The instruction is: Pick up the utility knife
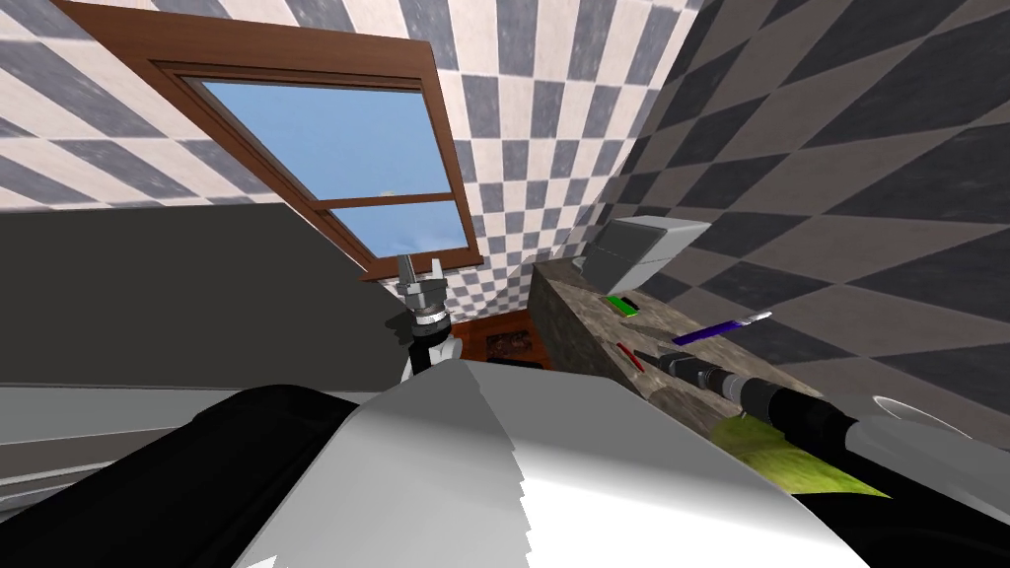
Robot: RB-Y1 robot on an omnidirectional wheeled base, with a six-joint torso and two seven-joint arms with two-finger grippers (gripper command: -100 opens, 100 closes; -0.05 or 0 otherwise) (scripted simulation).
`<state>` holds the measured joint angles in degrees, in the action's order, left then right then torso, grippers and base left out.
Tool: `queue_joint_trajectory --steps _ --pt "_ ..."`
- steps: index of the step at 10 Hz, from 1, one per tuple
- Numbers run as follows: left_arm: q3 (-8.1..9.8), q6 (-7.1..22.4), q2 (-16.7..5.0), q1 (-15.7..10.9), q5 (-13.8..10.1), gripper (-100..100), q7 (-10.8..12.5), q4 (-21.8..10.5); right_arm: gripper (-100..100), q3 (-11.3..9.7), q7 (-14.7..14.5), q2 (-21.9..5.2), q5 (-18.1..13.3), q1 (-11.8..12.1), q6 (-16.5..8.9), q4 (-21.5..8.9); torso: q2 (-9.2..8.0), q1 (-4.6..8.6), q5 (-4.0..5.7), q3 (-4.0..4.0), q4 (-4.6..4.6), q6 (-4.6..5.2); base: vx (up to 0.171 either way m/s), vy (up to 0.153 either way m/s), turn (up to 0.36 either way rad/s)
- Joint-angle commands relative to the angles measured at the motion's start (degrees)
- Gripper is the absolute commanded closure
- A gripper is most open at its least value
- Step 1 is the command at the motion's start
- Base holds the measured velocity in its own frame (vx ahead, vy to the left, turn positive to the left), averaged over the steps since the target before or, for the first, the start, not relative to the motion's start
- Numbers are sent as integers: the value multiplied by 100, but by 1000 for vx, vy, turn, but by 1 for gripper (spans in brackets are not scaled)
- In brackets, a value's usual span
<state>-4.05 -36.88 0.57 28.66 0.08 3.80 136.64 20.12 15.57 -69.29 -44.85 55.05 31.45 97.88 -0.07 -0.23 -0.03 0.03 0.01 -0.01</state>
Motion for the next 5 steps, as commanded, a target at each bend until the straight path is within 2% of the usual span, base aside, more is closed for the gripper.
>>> queue_joint_trajectory --steps 1,3,5 --pt "0 0 0 0 0 0 0 0 -100 -43 73 -98 -64 9 24 -85 0 0 0 0 0 0 31 138 349" --pt "0 0 0 0 0 0 0 0 -100 -160 342 -471 -297 156 117 -367 24 -17 -6 -14 -6 -3 43 76 257" --pt "0 0 0 0 0 0 0 0 -100 -308 613 -789 -483 279 201 -626 14 3 0 -9 -4 0 3 28 193"
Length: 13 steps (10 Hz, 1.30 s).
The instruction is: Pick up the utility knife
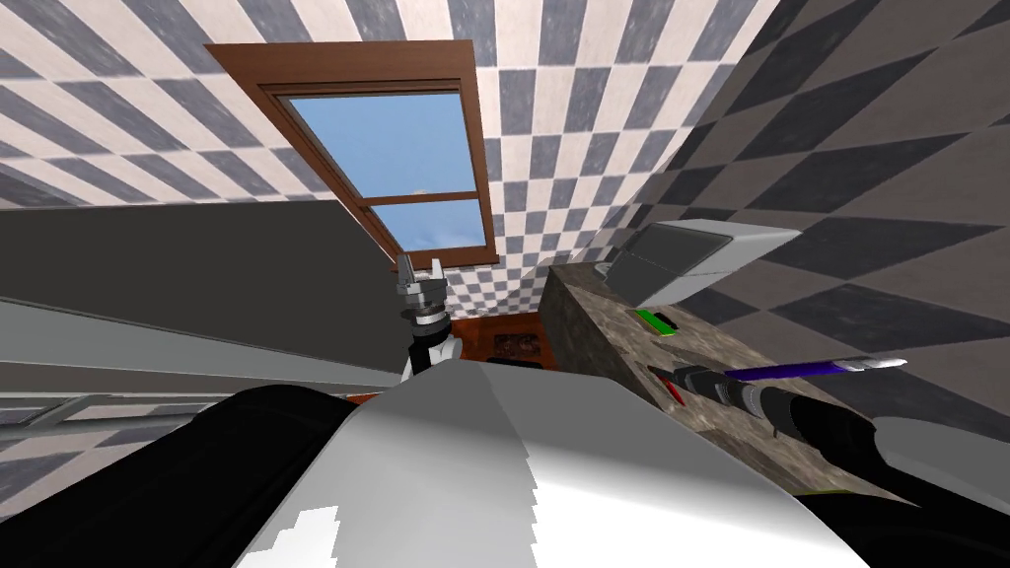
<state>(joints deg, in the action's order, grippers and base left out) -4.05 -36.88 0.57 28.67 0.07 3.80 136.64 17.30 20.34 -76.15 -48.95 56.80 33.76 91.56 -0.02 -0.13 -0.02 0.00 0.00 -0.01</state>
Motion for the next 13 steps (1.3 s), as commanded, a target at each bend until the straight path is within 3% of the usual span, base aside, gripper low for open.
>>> queue_joint_trajectory --steps 1,4,8,10,11,12,13 --pt "0 0 0 0 0 0 0 0 -100 -107 270 -240 -149 156 8 -113 0 0 0 0 0 0 -23 7 231" --pt "0 0 0 0 0 0 0 0 -100 -360 640 -551 -312 274 105 -425 -16 8 2 10 4 3 -37 4 179" --pt "0 0 0 0 0 0 0 0 -100 -691 1057 -773 -420 366 199 -746 -21 6 3 13 6 5 -45 12 141" --pt "1 0 0 0 0 0 0 0 -100 -692 1004 -753 -408 329 226 -775 -22 7 2 14 7 7 -26 3 36" --pt "1 0 0 1 0 0 0 0 0 -679 1013 -755 -407 345 227 -770 -16 8 3 10 5 7 0 0 0" --pt "1 0 0 1 0 0 0 0 -100 -831 903 -589 -422 282 157 -840 -11 9 3 8 4 7 23 -5 93" --pt "1 0 0 1 0 0 0 0 -100 -943 821 -465 -433 235 105 -891 -2 12 5 3 2 5 52 -15 110"
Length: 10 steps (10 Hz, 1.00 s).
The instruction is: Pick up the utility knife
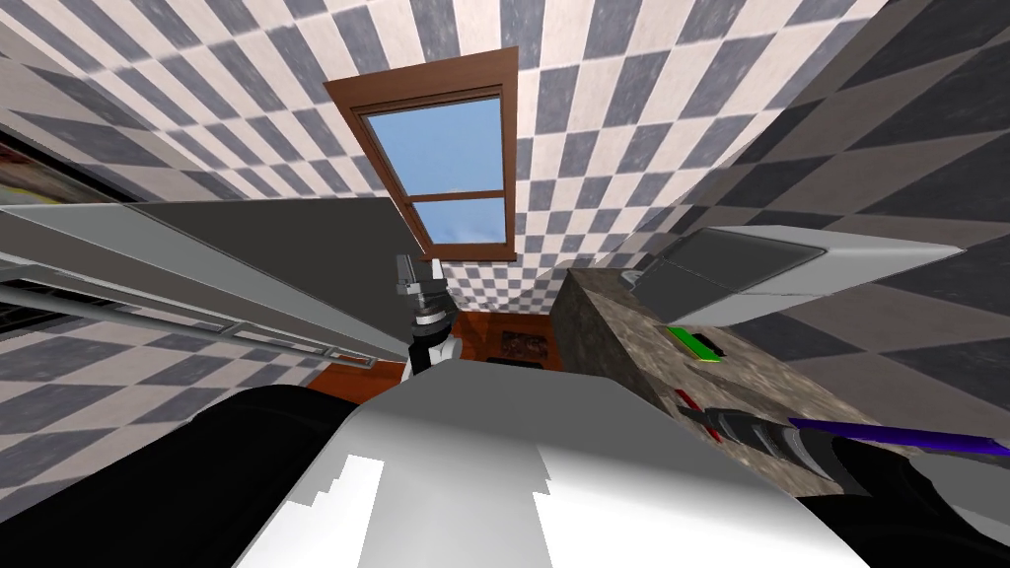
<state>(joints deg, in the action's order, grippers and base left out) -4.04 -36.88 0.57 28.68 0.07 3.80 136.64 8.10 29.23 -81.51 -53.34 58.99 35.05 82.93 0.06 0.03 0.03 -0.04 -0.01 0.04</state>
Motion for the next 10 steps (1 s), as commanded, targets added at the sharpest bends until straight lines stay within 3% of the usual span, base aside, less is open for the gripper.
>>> queue_joint_trajectory --steps 1,2,3,7,8,9,10 --pt "0 0 0 0 0 0 0 0 -100 -135 -151 195 -4 -31 -76 -80 0 0 0 0 0 0 70 -11 128" --pt "0 0 0 0 0 0 0 0 -100 -65 -118 142 7 -15 -19 -83 8 0 0 -5 -2 0 32 -6 23" --pt "0 0 0 0 0 0 0 0 100 -70 -149 156 9 -14 -19 -92 1 -3 -2 -1 -1 1 0 0 0" --pt "0 0 0 0 0 0 0 0 100 -69 -140 156 12 -13 -21 -93 -13 2 2 7 3 -3 0 0 0" --pt "0 0 0 0 0 0 0 0 0 -69 -139 157 12 -13 -21 -94 -14 3 3 7 3 -3 0 0 0" --pt "0 0 0 0 0 0 0 0 100 52 -15 -11 14 46 11 6 -14 3 3 7 3 -3 -29 12 -139" --pt "0 0 0 0 0 0 0 0 100 164 67 -135 25 93 63 58 -23 -2 -1 12 4 2 -60 19 -122"
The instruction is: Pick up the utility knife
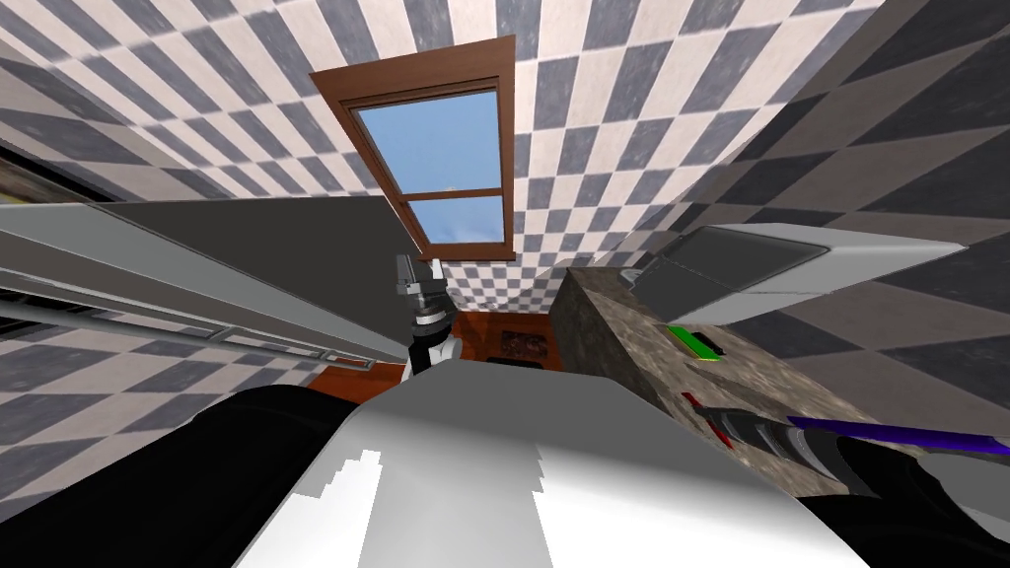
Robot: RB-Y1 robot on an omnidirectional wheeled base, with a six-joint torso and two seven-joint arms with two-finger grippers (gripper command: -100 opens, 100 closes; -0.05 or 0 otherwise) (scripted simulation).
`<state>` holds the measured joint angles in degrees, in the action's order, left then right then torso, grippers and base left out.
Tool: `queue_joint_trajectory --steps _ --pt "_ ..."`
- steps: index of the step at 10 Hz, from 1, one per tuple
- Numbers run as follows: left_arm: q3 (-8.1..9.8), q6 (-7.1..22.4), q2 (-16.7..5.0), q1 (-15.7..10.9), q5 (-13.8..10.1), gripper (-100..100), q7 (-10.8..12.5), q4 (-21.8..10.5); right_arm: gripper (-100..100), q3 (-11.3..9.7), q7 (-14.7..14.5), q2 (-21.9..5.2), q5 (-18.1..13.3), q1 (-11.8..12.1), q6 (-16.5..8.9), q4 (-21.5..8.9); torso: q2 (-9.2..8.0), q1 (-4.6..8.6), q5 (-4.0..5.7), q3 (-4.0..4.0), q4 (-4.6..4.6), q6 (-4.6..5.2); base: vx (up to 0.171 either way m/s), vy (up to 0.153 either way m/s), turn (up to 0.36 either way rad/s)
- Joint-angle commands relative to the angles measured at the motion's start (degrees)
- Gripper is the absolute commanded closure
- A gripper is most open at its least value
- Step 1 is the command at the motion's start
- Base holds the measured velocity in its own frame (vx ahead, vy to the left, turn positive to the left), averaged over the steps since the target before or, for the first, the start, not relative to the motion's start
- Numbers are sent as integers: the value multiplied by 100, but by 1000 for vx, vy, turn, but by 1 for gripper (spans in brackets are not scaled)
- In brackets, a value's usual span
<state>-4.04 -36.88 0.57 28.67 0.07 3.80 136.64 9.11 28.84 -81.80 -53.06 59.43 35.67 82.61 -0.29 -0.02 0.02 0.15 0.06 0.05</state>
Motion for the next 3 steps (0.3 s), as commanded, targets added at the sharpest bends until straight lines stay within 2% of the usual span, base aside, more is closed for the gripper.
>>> queue_joint_trajectory --steps 1,2,3 --pt "0 0 0 0 0 0 0 0 100 138 161 -189 4 81 36 124 0 0 0 0 0 0 -62 13 -65" --pt "0 0 0 0 0 0 0 0 100 110 89 -117 3 89 16 98 -2 -2 0 2 1 -3 -25 5 -8" --pt "0 0 0 0 0 0 0 0 0 123 115 -129 4 99 15 113 6 3 4 -3 -1 -3 0 0 0"
